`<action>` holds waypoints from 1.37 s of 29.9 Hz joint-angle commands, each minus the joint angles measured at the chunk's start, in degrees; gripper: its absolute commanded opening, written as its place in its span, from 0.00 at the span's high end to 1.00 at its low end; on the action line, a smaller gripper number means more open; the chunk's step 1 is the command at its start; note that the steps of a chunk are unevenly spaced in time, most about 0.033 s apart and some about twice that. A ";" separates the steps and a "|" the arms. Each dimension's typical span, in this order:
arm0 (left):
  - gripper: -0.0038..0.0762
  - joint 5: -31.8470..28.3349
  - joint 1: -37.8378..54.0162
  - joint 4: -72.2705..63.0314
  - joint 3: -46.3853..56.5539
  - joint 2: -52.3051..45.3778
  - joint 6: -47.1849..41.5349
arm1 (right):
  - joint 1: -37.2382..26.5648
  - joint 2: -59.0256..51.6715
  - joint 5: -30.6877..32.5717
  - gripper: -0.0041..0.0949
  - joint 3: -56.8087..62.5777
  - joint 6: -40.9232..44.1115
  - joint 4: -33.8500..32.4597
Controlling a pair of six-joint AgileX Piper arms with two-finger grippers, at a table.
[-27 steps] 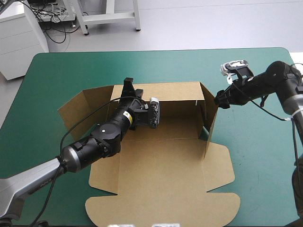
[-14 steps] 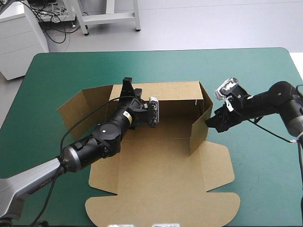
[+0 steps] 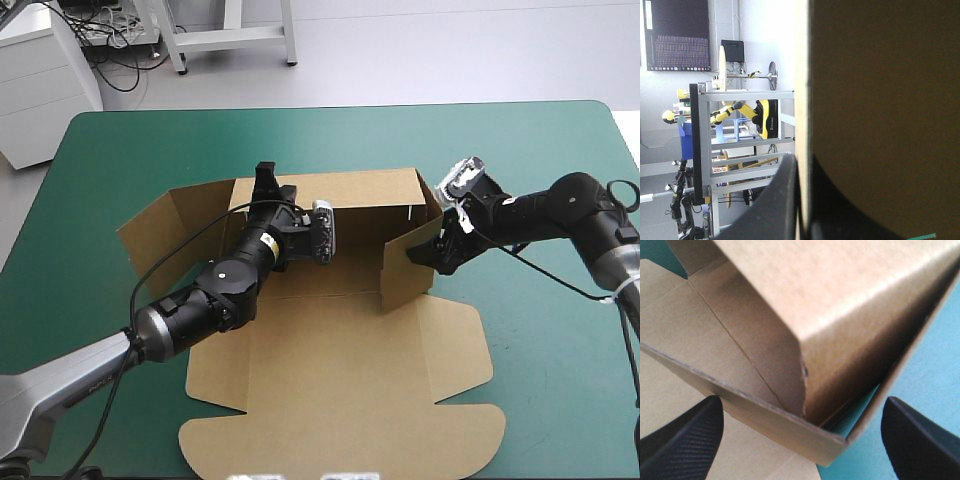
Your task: Fold the box
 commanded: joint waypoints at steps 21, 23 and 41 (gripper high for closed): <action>0.99 4.17 0.11 0.94 -1.65 -1.82 -1.42 | 2.59 3.30 -6.01 0.19 -1.35 4.67 10.27; 0.99 4.17 0.11 0.94 -1.65 -1.82 -1.42 | 2.59 3.30 -6.01 0.19 -1.35 4.49 11.14; 0.99 6.28 0.11 0.94 -1.65 -1.82 -2.14 | 11.35 3.30 -22.59 0.32 -1.35 15.95 3.16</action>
